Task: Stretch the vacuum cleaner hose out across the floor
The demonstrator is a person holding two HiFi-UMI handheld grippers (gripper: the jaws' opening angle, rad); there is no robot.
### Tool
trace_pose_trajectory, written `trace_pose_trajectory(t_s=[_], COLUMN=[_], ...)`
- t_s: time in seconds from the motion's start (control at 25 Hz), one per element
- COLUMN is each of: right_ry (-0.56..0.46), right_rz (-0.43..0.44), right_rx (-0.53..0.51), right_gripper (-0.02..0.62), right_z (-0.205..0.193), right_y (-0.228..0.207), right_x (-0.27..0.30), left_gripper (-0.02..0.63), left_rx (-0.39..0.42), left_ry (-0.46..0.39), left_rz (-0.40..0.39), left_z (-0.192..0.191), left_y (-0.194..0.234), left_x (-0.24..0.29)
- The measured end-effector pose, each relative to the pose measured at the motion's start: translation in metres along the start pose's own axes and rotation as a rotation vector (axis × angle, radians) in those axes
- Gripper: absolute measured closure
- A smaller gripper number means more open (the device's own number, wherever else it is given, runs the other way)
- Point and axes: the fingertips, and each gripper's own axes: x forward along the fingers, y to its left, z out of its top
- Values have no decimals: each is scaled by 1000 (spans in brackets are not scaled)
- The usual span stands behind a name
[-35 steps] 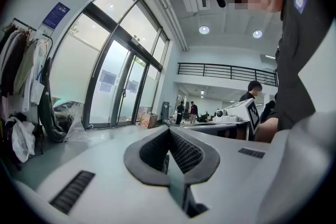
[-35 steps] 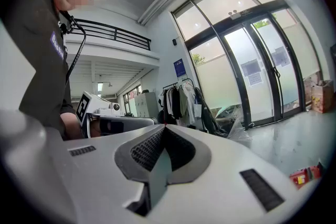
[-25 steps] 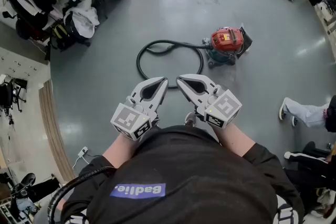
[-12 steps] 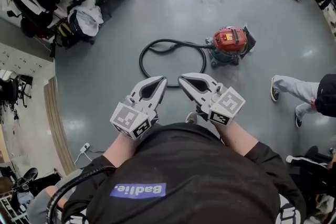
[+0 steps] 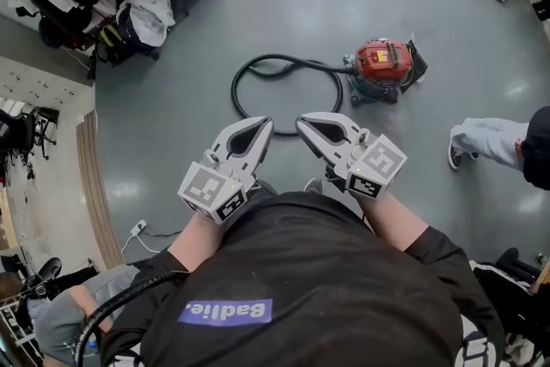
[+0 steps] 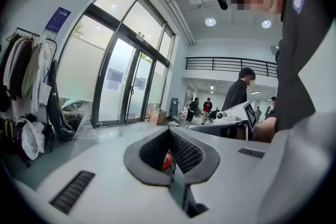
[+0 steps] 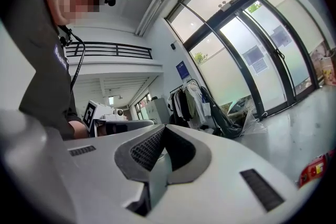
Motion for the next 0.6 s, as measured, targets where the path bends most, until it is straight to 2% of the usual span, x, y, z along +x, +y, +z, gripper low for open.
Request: trace_pose_trajectory(t_s=[0.28,0.44,0.6], right_ry=[28,38,32], right_rz=[11,-21,-58], right_rx=[6,14,28], right_gripper=[592,592,592], right_z=[-2,-8,-8], right_y=[-18,-40,-66], right_x=[52,98,163], left_gripper=[601,601,601], left_rx=[-20,-14,0], left_ry=[-13,-17,-7], left_rz=[34,3,-41], left_z=[4,3,7], left_y=[63,114,188], left_x=[-7,-2,5])
